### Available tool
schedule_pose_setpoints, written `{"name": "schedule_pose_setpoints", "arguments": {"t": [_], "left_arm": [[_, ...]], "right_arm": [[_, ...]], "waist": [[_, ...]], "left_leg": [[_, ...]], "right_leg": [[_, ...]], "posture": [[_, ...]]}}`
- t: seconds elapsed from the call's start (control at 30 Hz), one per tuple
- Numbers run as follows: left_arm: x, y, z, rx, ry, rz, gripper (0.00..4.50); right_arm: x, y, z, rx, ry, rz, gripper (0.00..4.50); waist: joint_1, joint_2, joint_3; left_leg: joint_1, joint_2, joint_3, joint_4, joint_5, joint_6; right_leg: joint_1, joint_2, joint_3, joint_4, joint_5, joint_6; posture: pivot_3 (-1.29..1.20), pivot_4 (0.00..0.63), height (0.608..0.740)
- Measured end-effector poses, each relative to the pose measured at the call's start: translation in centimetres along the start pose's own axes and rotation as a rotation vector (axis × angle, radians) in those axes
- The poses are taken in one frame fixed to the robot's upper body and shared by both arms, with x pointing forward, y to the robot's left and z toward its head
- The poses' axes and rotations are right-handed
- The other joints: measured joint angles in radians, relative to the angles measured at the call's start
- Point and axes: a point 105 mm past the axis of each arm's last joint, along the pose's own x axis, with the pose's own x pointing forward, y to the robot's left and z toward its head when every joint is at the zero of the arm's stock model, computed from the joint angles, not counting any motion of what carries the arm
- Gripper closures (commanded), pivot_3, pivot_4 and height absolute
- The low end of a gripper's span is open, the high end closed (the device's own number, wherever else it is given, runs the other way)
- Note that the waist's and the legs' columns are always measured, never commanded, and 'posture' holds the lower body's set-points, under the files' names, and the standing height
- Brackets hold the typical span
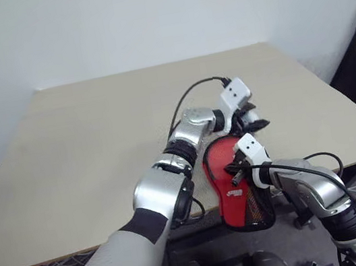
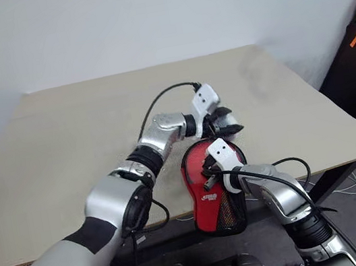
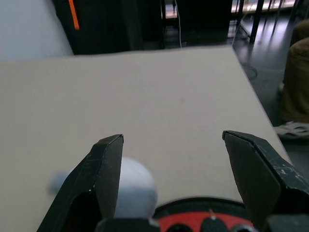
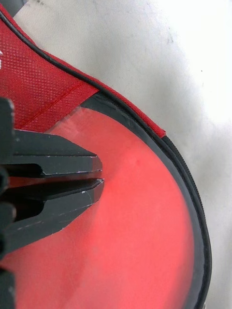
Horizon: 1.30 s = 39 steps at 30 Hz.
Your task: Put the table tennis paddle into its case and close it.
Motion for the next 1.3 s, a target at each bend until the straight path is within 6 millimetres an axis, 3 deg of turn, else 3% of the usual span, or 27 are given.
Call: {"name": "schedule_pose_setpoints", "arguments": {"t": [0.13, 0.3, 0.4, 0.53, 0.67, 0.73, 0.87, 1.07, 1.13, 1.3], "left_arm": [[-3.2, 1.9, 2.2, -0.001, -0.075, -0.024, 1.03], [-7.4, 3.6, 2.1, 0.057, -0.051, -0.027, 1.03], [-10.2, 3.4, -0.6, 0.078, 0.013, -0.061, 1.03], [-11.9, 2.0, -5.3, -0.016, 0.089, -0.09, 1.03], [-11.1, 0.1, -6.8, -0.027, 0.122, -0.12, 1.03], [-9.9, -1.1, -7.1, -0.021, 0.118, -0.127, 1.01], [-6.9, -3.9, -7.7, -0.052, 0.1, -0.134, 1.01], [-5.5, -5.4, -8.3, 0.0, 0.15, -0.097, 1.01], [-4.9, -6.0, -9.4, -0.01, 0.187, -0.079, 1.01], [-4.2, -6.5, -10.6, -0.028, 0.228, -0.038, 1.01]], "right_arm": [[-0.2, 0.2, 0.1, 0.022, -0.02, 0.039, 4.26], [-0.6, -0.9, 0.4, 0.068, -0.04, 0.018, 4.26], [-0.9, -2.6, 1.4, 0.082, -0.065, -0.039, 4.26], [-1.1, -4.5, 3.1, 0.094, -0.126, -0.111, 4.26], [-0.9, -5.9, 4.4, 0.09, -0.161, -0.156, 4.26], [-0.7, -6.6, 5.0, 0.086, -0.17, -0.176, 3.88], [-0.4, -7.7, 6.0, 0.069, -0.189, -0.213, 2.65], [0.4, -10.4, 7.4, 0.096, -0.205, -0.321, 2.49], [0.6, -11.2, 8.0, 0.097, -0.213, -0.345, 2.03], [1.5, -11.6, 9.6, 0.079, -0.248, -0.354, 0.22]], "waist": [[-0.002, 0.001, 0.0], [0.0, 0.001, 0.001], [-0.002, 0.002, 0.001], [-0.001, 0.002, 0.001], [0.005, 0.002, 0.002], [0.004, 0.002, 0.002], [0.002, 0.002, 0.002], [-0.016, 0.007, 0.002], [-0.018, 0.007, 0.002], [-0.019, 0.008, 0.002]], "left_leg": [[0.0, 0.0, 0.0, 0.0, 0.0, 0.0], [-0.001, 0.0, 0.001, 0.0, 0.0, 0.0], [-0.001, 0.0, 0.002, 0.0, 0.0, 0.0], [-0.002, 0.0, 0.003, 0.0, 0.0, 0.0], [-0.002, -0.001, 0.003, 0.001, 0.0, 0.0], [-0.002, -0.001, 0.004, 0.002, 0.0, 0.0], [-0.002, -0.001, 0.004, 0.002, 0.0, 0.0], [-0.002, 0.0, 0.005, 0.001, 0.001, 0.0], [-0.002, 0.0, 0.005, 0.001, 0.002, 0.0], [-0.002, 0.0, 0.005, 0.001, 0.003, -0.001]], "right_leg": [[0.0, 0.0, 0.0, 0.0, 0.0, 0.0], [0.0, 0.0, 0.001, 0.0, 0.0, 0.0], [-0.001, 0.0, 0.002, 0.001, 0.0, 0.0], [-0.001, 0.001, 0.002, 0.002, 0.001, 0.001], [-0.001, 0.0, 0.003, 0.001, 0.001, 0.001], [-0.001, 0.0, 0.003, 0.001, 0.001, 0.001], [-0.001, 0.001, 0.004, 0.002, 0.001, 0.002], [-0.001, 0.002, 0.004, 0.003, 0.002, 0.003], [-0.001, 0.003, 0.004, 0.003, 0.002, 0.003], [-0.001, 0.003, 0.004, 0.004, 0.002, 0.004]], "posture": [[0.0, 0.0, 0.724], [0.0, 0.0, 0.724], [0.0, 0.0, 0.724], [0.0, 0.0, 0.724], [0.0, 0.0, 0.724], [0.0, 0.0, 0.724], [0.0, 0.0, 0.724], [0.0, 0.0, 0.724], [0.0, 0.0, 0.724], [0.0, 0.0, 0.724]]}}
